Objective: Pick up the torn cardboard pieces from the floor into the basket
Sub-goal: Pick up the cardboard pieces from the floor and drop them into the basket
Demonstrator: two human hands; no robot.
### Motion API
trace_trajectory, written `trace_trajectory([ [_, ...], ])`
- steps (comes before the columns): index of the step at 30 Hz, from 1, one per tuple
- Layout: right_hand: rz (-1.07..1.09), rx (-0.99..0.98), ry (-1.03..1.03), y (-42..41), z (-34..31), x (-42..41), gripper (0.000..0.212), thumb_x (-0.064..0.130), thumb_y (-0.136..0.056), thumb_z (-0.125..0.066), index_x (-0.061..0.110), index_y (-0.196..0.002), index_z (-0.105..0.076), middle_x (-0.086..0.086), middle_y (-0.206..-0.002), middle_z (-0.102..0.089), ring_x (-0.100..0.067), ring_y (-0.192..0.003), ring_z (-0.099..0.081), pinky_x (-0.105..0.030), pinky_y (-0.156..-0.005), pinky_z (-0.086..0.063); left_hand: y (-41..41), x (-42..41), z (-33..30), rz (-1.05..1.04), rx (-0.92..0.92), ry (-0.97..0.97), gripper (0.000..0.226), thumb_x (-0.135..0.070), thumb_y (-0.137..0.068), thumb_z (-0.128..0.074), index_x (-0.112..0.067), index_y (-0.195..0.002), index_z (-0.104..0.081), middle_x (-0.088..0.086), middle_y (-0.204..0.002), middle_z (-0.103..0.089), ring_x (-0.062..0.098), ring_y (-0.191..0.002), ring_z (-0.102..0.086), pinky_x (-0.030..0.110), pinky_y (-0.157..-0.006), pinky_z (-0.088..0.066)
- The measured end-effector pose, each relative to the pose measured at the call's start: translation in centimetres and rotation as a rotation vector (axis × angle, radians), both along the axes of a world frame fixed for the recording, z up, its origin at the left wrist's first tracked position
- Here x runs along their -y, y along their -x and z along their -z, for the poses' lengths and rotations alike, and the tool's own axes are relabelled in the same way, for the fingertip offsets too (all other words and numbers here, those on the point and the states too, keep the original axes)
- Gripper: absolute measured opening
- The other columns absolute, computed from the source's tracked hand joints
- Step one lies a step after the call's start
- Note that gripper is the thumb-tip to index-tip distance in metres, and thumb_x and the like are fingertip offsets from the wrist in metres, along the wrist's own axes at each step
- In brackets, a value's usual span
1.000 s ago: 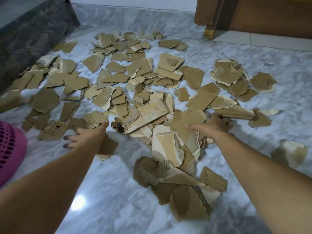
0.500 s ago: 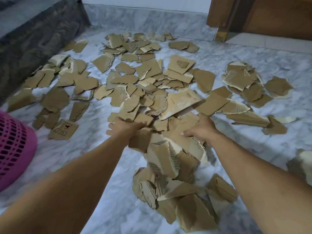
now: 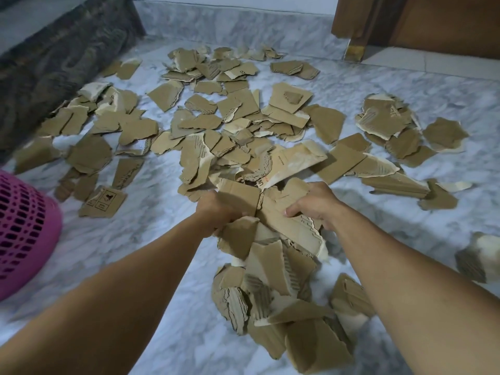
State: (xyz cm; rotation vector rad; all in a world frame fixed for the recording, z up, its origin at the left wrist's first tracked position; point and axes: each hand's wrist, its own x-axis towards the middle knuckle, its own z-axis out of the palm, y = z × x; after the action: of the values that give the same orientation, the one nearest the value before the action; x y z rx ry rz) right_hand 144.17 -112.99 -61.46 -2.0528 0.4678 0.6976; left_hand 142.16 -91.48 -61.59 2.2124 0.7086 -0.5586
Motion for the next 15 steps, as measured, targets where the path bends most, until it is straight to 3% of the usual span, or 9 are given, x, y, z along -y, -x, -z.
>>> trace_trajectory([
  [3, 0.008, -0.017, -0.028, 0.3, -0.7, 0.0, 0.070, 0.009, -0.058, -0.091, 0.005, -0.115, -0.052, -0.007, -0.108, -0.063, -0.024, -0.104, -0.058, -0.035, -0.095, -0.049, 0.8, -0.6, -1.0, -0.078, -0.020, 0.203, 0.100, -0.014, -0.064, -0.089, -0.011, -0.145, -0.032, 0.010, -0.108, -0.055, 0.026, -0.084, -0.062, 0.026, -0.046, -0.051],
  [4, 0.014, -0.033, -0.045, 0.5, -0.9, 0.0, 0.068, 0.009, -0.059, -0.090, 0.003, -0.114, -0.050, -0.005, -0.105, -0.061, -0.022, -0.102, -0.056, -0.033, -0.093, -0.048, 1.1, -0.7, -1.3, -0.108, -0.029, 0.252, 0.103, -0.010, -0.062, -0.090, -0.011, -0.146, -0.031, 0.011, -0.109, -0.056, 0.025, -0.078, -0.062, 0.024, -0.042, -0.048],
  [8, 0.050, -0.041, -0.125, 1.4, -2.9, 0.5, 0.055, 0.003, -0.062, -0.087, 0.006, -0.107, -0.055, -0.004, -0.097, -0.065, -0.017, -0.087, -0.059, -0.026, -0.069, -0.044, 1.9, -1.5, -3.2, -0.170, -0.021, 0.285, 0.070, -0.007, -0.056, -0.091, -0.002, -0.115, -0.054, 0.016, -0.105, -0.063, 0.030, -0.084, -0.064, 0.040, -0.059, -0.057],
  [10, 0.087, -0.014, -0.148, 1.7, -4.6, 1.0, 0.052, 0.003, -0.064, -0.086, 0.005, -0.104, -0.054, -0.005, -0.095, -0.063, -0.017, -0.087, -0.057, -0.025, -0.064, -0.041, 2.2, -2.0, -4.8, -0.199, 0.003, 0.288, 0.053, -0.004, -0.061, -0.089, -0.005, -0.101, -0.055, 0.014, -0.097, -0.063, 0.027, -0.078, -0.063, 0.043, -0.062, -0.057],
  [12, 0.106, 0.019, -0.155, 1.8, -6.5, 1.5, 0.045, 0.001, -0.067, -0.084, 0.006, -0.099, -0.053, -0.005, -0.092, -0.063, -0.015, -0.080, -0.056, -0.023, -0.058, -0.040, 2.7, -2.6, -7.0, -0.213, 0.037, 0.287, 0.050, -0.004, -0.062, -0.087, -0.007, -0.099, -0.054, 0.013, -0.097, -0.063, 0.028, -0.079, -0.062, 0.042, -0.060, -0.057],
  [15, 0.119, 0.074, -0.178, 2.0, -9.7, 1.6, 0.048, -0.002, -0.061, -0.086, 0.004, -0.099, -0.058, -0.014, -0.101, -0.070, -0.025, -0.087, -0.067, -0.032, -0.070, -0.055, 4.0, -3.5, -10.8, -0.219, 0.124, 0.221, 0.052, -0.006, -0.065, -0.087, -0.006, -0.104, -0.052, 0.009, -0.094, -0.060, 0.026, -0.081, -0.060, 0.039, -0.057, -0.055],
])
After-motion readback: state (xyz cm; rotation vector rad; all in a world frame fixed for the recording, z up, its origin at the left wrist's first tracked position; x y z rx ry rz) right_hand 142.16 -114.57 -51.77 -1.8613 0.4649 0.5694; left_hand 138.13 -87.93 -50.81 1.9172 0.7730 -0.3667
